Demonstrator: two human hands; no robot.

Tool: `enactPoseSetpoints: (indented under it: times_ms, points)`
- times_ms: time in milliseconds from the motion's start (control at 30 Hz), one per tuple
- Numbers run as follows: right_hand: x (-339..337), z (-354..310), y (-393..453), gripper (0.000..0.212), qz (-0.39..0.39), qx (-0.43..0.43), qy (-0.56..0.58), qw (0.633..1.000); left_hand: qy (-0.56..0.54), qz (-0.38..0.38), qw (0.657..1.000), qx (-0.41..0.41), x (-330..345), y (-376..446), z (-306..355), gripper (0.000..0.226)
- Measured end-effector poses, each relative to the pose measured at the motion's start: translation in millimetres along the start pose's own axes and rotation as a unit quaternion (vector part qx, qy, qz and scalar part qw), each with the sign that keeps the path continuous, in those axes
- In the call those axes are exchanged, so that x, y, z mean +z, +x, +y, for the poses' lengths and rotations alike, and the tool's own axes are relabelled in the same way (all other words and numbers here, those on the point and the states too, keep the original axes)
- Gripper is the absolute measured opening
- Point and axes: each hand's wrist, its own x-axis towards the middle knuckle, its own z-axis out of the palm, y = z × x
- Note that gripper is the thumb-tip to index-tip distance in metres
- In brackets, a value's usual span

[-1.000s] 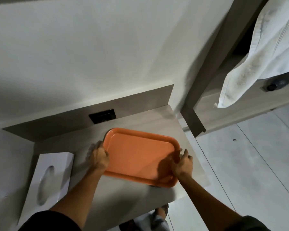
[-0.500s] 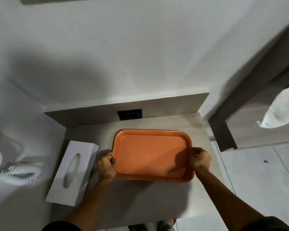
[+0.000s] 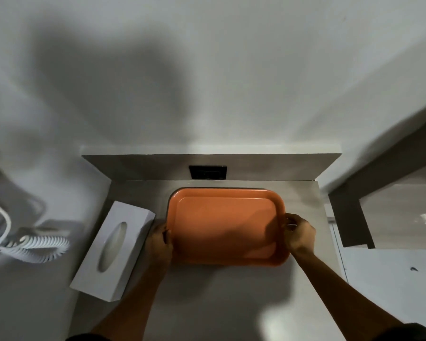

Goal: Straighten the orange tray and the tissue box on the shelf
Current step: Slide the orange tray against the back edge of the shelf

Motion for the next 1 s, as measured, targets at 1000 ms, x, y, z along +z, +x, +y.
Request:
enactPoseSetpoints:
  times_ms: [1000]
  points:
    - [74.7, 103.2, -121.3, 0.079, -0.113, -0.426, -0.334, 0.833, 0.316, -0.152, 0.852, 0.389, 43.1, -69.8, -95.3, 0.088]
